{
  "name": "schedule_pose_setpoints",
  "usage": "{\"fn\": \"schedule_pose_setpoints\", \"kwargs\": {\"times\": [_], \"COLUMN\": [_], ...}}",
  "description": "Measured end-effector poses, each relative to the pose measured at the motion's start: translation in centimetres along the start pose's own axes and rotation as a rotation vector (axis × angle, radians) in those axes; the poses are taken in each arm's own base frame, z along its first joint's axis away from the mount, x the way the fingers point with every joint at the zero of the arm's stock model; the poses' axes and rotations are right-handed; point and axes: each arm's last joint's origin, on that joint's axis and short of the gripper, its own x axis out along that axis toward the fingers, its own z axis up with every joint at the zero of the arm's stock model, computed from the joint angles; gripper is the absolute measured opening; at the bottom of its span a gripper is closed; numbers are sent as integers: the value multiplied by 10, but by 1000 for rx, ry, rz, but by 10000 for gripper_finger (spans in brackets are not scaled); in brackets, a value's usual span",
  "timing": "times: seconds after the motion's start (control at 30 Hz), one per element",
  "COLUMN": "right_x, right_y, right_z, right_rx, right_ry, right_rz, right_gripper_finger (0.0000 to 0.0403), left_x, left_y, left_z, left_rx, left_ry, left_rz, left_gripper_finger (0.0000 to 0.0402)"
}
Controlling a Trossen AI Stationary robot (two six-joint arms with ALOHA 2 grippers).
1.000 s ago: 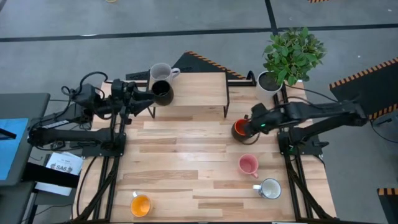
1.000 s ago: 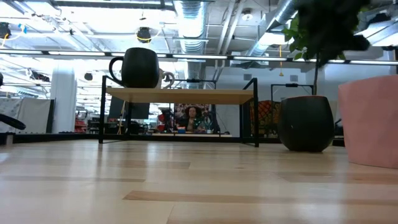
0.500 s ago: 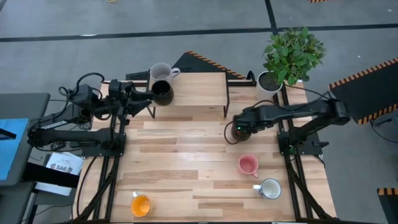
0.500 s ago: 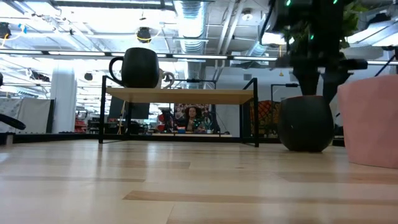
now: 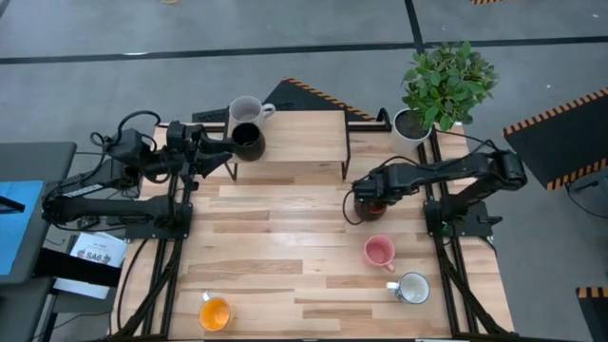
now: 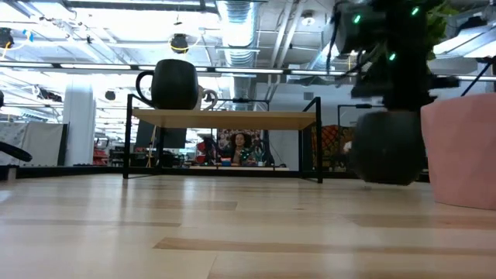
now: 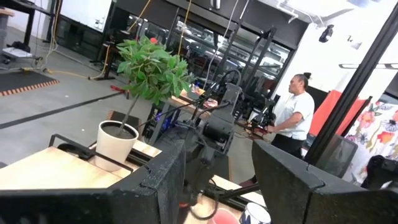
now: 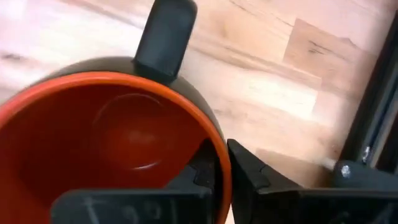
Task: Place coffee mugs
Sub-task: Put the black and orange cup on the shelf
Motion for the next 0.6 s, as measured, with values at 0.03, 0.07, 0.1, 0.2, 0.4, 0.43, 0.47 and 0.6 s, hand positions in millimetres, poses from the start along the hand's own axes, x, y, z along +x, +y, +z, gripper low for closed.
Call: {"fn": "schedule_pose_setpoints", "kwargs": {"times": [0.03, 0.07, 0.1, 0.2, 0.4, 0.43, 0.47, 0.6], "right_x": [-8, -17, -26, -65, -165, -177, -187, -210], "right_y": [-3, -7, -10, -19, -16, -11, -5, 23], "right_z": [-1, -1, -2, 2, 34, 42, 52, 101], "right_rx": [-26, -31, -46, -109, -150, -165, -189, -235], "right_ry": [-6, -11, -9, -32, -240, -281, -332, -515], "right_rz": [13, 25, 40, 123, 447, 469, 480, 472], "right_gripper_finger": [41, 41, 41, 41, 41, 41, 41, 41], "left_x": [0, 0, 0, 0, 0, 0, 0, 0], "left_y": [0, 0, 0, 0, 1, 1, 1, 1], "left_z": [0, 0, 0, 0, 0, 0, 0, 0], "left_rx": [0, 0, 0, 0, 1, 1, 1, 0], "left_ry": [0, 0, -1, -1, -13, -13, -13, -12], "left_rz": [0, 0, 0, 1, 26, 27, 27, 27], "left_gripper_finger": [171, 171, 171, 171, 171, 171, 171, 171]}}
